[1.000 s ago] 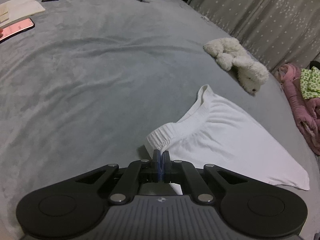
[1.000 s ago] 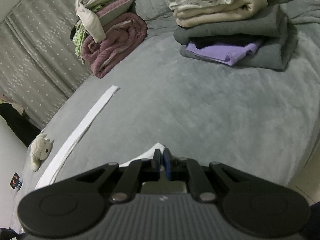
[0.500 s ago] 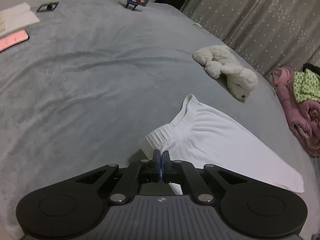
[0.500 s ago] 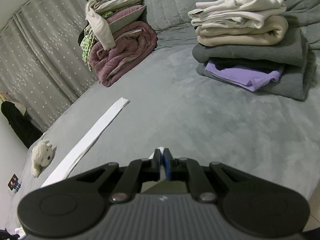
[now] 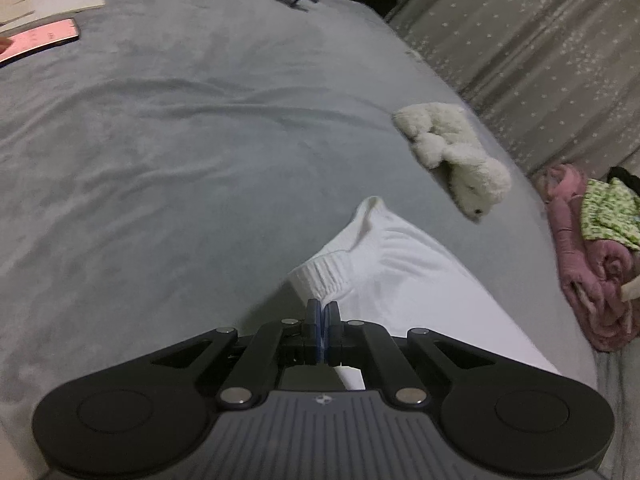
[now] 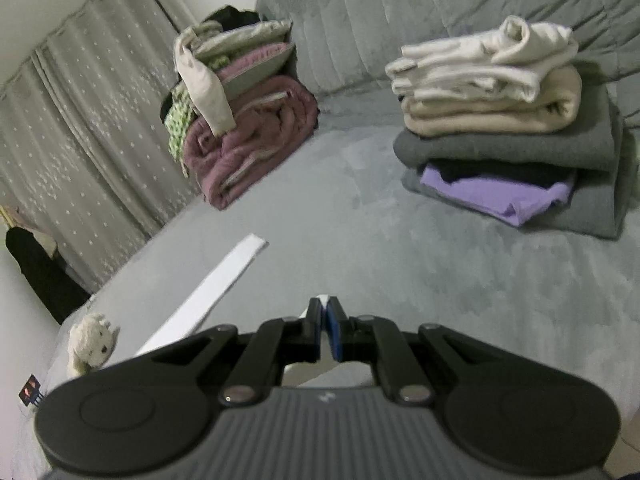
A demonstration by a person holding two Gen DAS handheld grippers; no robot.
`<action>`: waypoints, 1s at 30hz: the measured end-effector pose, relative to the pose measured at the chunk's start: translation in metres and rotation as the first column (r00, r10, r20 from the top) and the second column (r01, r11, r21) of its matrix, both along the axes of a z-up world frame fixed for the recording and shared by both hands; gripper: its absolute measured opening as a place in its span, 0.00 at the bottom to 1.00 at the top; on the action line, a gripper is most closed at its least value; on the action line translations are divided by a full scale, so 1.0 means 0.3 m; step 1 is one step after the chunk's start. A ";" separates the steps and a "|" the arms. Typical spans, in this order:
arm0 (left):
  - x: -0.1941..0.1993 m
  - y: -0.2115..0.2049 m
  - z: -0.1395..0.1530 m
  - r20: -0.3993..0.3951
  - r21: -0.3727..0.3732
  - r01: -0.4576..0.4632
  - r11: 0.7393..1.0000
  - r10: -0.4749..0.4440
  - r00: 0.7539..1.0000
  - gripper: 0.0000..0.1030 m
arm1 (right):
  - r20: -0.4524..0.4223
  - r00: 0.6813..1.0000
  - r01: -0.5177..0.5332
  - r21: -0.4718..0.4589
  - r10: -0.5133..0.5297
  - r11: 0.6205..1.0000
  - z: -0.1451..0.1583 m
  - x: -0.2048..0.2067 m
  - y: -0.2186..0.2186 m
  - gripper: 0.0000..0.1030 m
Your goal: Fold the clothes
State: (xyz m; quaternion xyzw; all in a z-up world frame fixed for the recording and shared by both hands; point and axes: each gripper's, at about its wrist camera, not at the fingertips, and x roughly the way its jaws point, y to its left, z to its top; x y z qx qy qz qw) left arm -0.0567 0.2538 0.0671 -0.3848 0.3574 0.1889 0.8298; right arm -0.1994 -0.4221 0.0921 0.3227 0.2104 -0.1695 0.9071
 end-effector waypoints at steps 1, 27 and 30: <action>-0.003 0.002 -0.010 -0.015 -0.003 -0.003 1.000 0.003 1.000 0.00 | 0.001 1.000 -0.002 0.008 0.002 1.000 -0.003 -0.005 0.001 0.05; 0.186 0.017 0.037 -0.084 -0.065 -0.088 0.994 0.083 0.993 0.00 | -0.014 1.000 -0.005 -0.061 0.004 0.998 0.135 0.343 -0.002 0.05; 0.254 0.010 0.045 -0.118 -0.054 -0.106 0.993 0.099 0.988 0.00 | -0.025 1.000 -0.006 -0.086 0.004 0.996 0.153 0.470 -0.009 0.05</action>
